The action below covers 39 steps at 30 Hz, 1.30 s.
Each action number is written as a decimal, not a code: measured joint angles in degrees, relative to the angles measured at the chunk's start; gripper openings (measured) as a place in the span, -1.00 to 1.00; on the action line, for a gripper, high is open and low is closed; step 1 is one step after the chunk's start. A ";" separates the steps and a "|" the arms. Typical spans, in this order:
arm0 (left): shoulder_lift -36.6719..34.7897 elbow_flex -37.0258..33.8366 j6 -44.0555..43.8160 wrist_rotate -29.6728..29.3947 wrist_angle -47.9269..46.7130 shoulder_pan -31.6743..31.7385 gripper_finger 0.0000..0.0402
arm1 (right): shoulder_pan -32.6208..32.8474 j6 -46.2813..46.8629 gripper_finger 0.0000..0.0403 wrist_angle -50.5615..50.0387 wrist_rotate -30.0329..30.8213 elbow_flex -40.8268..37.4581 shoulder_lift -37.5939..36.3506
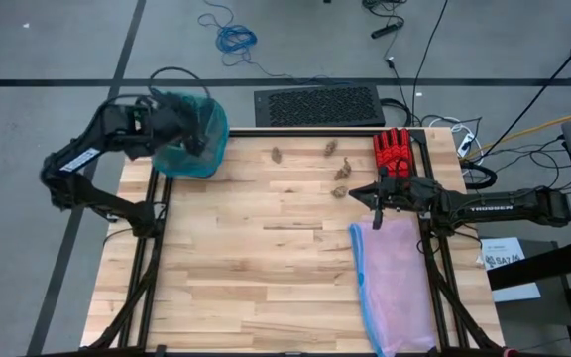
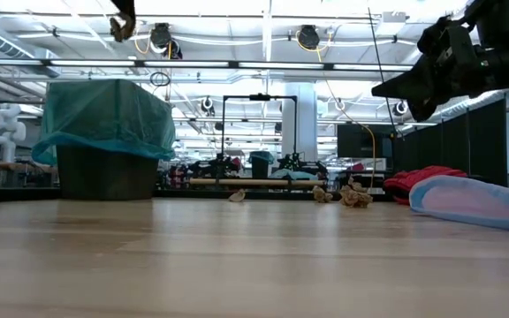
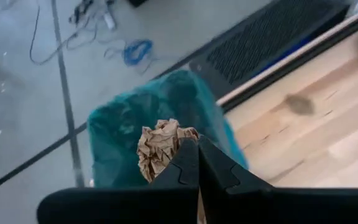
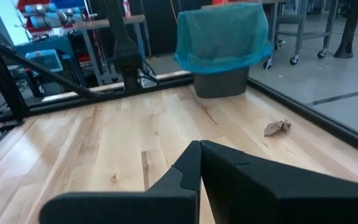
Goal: Place trash/remove bag and relplace
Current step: Put the brown napkin into the black trash bin, then adjust the black trash bin
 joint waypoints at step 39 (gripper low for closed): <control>22.82 -8.29 19.77 -10.09 -0.15 29.20 -0.97 | 0.00 -1.42 -1.00 -3.76 0.32 0.00 0.00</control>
